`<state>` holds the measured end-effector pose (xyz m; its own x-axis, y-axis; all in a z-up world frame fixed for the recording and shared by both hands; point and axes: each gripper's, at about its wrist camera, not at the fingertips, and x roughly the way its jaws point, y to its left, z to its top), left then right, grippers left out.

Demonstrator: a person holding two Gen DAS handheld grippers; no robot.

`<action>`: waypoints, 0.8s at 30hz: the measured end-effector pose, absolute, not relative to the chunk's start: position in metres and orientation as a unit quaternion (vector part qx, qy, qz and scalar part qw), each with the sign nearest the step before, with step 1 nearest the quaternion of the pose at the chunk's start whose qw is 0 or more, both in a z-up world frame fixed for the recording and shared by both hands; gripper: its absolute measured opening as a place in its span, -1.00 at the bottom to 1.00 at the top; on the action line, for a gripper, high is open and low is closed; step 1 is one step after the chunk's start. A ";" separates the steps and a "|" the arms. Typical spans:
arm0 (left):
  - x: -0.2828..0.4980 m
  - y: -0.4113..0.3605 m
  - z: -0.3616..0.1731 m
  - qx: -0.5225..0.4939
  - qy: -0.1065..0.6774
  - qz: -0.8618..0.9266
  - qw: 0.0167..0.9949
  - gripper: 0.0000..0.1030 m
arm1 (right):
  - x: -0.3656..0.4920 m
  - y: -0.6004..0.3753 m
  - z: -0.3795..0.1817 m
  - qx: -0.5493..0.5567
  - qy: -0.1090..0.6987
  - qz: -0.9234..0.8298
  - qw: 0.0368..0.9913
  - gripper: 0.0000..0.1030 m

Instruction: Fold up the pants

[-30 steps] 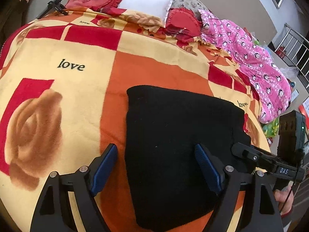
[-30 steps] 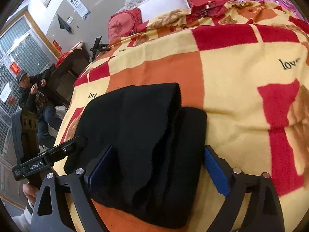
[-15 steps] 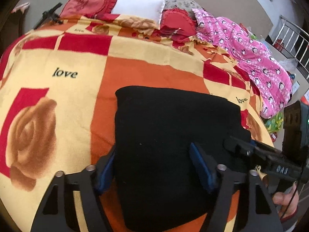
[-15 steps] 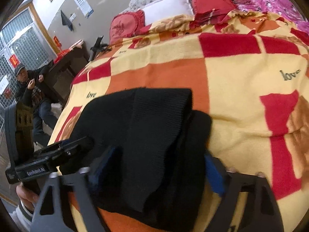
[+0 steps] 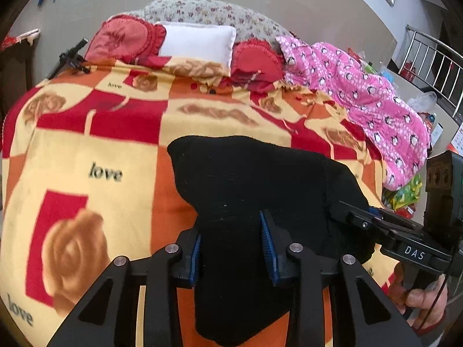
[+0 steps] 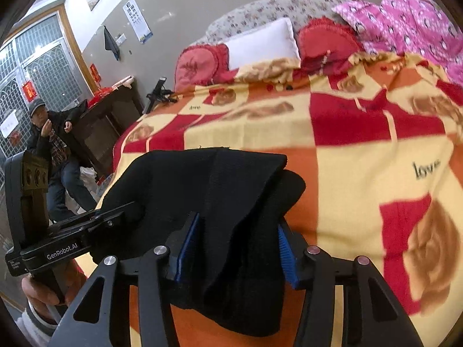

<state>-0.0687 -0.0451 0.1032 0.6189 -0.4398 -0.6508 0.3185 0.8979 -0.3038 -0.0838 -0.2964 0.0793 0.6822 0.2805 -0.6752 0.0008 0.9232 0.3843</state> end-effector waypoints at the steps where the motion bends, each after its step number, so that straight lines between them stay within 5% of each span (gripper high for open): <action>1: -0.068 -0.045 0.104 -0.078 0.380 -0.211 0.897 -0.35 | -0.079 -0.296 0.082 0.178 0.388 0.079 0.901 -0.01; 24: 0.027 -0.064 0.063 -0.090 0.436 -0.196 0.874 -0.33 | -0.012 -0.314 0.034 0.198 0.432 0.073 0.877 -0.01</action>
